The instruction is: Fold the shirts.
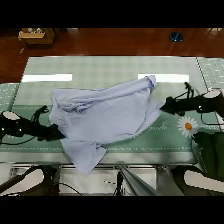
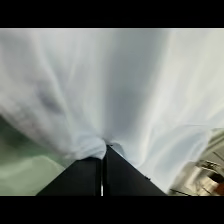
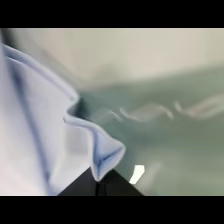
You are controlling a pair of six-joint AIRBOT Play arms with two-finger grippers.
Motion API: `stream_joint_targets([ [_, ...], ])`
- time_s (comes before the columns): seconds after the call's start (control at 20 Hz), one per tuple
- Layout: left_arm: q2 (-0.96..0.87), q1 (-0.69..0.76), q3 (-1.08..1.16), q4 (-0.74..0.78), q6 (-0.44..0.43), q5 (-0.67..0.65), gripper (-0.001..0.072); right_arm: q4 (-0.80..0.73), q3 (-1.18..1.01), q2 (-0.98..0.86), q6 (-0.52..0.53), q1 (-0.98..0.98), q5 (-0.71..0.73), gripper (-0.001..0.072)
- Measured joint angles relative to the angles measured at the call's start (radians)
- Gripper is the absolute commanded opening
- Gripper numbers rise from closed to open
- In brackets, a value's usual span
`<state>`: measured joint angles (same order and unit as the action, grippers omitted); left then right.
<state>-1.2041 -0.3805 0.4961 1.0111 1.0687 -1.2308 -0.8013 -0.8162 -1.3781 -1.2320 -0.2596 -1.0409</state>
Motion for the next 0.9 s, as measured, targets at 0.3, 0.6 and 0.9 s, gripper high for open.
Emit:
stream_joint_targets([
  [0.3,0.201,-0.036,0.41,-0.203,-0.039,-0.088,0.0025,0.033,-0.298,0.275,0.076,-0.077,-0.128,0.0016],
  [0.6,0.395,-0.049,0.972,-0.367,0.02,-0.129,0.0024,0.001,-0.616,0.573,-0.006,-0.095,-0.067,0.0016],
  [0.9,0.506,-0.05,1.438,-0.217,0.227,-0.12,0.0023,-0.243,-0.901,0.716,-0.182,-0.098,-0.083,0.0016],
])
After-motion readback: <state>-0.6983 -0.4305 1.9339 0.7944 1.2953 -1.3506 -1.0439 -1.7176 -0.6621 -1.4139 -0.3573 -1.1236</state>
